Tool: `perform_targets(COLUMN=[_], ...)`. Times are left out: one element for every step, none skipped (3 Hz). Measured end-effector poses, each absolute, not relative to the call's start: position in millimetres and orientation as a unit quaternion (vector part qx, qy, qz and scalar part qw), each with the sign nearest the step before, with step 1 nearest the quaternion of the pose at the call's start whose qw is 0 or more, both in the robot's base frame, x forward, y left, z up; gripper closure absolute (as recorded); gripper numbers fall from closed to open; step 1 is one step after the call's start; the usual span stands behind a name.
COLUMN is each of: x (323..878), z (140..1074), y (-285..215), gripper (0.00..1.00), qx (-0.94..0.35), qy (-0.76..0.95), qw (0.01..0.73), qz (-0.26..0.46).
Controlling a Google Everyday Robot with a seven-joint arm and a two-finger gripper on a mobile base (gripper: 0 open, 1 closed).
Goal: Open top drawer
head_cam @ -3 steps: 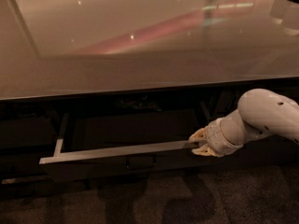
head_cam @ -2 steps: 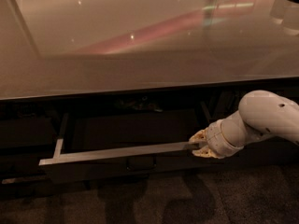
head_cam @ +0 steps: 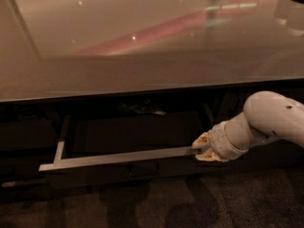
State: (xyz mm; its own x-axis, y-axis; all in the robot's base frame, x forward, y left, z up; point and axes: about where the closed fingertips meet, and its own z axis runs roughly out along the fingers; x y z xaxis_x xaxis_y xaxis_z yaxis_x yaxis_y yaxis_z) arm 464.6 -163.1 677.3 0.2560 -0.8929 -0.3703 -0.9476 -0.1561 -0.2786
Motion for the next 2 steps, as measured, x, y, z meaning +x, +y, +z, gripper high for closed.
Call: perform_targets(x=[462, 447], z=[688, 724], y=[-161, -153], gripper=[1.0, 1.0], qx=[-0.759, -0.767], qy=[0.603, 0.586], qw=[0.239, 0.259], qz=[0.052, 0.029])
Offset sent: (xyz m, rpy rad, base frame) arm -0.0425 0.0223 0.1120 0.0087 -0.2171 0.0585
